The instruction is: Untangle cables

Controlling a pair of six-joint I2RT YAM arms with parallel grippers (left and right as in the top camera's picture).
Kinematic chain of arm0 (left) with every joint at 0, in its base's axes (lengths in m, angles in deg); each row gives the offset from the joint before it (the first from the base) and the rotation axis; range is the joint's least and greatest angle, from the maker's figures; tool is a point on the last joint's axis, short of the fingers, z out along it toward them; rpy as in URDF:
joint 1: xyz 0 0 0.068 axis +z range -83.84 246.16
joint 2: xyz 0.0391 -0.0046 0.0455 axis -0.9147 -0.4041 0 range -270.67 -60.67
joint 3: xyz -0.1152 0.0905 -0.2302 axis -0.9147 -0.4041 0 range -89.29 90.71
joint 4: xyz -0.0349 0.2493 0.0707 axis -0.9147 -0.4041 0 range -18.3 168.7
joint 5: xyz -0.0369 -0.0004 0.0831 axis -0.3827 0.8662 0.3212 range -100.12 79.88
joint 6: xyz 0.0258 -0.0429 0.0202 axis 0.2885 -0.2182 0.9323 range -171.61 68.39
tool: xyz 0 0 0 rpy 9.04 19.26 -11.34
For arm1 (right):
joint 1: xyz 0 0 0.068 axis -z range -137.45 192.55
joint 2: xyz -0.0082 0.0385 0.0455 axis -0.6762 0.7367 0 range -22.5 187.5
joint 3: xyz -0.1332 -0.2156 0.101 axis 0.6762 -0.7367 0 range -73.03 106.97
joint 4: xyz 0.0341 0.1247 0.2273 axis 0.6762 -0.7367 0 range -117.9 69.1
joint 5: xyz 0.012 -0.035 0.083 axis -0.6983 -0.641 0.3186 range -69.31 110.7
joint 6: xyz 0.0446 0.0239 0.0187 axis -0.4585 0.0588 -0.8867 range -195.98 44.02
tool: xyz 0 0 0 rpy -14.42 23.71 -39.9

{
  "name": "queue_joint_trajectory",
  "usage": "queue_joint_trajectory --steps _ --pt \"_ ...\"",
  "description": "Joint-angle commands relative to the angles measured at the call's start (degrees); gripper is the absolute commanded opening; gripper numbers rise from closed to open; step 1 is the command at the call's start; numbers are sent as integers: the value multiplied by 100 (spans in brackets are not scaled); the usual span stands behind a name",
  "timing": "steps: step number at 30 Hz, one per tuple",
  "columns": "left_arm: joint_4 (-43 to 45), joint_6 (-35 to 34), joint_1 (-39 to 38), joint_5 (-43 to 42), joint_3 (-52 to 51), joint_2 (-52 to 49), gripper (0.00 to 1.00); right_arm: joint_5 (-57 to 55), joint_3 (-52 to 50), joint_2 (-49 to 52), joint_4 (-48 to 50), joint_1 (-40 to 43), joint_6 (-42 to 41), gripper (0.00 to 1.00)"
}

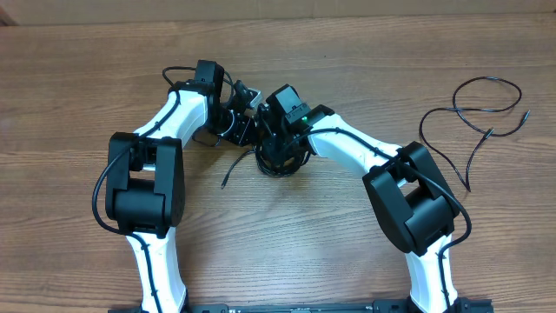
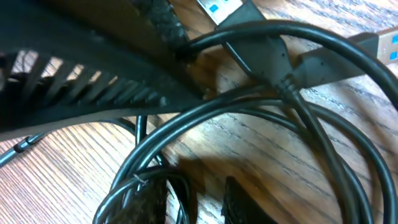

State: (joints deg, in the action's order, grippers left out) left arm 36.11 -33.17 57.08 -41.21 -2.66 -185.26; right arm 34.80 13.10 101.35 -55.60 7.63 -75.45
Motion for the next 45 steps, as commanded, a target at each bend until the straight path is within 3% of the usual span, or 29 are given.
queue_joint_trajectory --steps 1,8,10,14,18,23,34,41,45 --pt "15 17 -22 -153 103 33 21 -59 -131 101 -50 -87 149 24" --pt "155 -549 -20 -302 103 33 20 -57 -136 289 -31 -94 146 20" --pt "155 -581 -20 -452 103 33 20 -55 -136 352 15 -103 146 4" --pt "179 -702 -20 -278 103 31 18 4 -2 247 -22 -76 120 4" --pt "302 -1292 -20 136 101 31 4 13 262 46 -210 72 -291 4" --pt "302 -1615 -28 933 101 31 4 839 374 -271 -122 308 -426 4" --pt "247 -2175 -24 2332 101 31 4 1539 374 -391 -4 804 -678 4" --pt "212 -2186 -20 2426 101 31 4 3237 374 -396 802 1338 -1414 4" --pt "208 -2188 -20 2428 101 31 4 3491 374 -396 859 1661 -1687 4"
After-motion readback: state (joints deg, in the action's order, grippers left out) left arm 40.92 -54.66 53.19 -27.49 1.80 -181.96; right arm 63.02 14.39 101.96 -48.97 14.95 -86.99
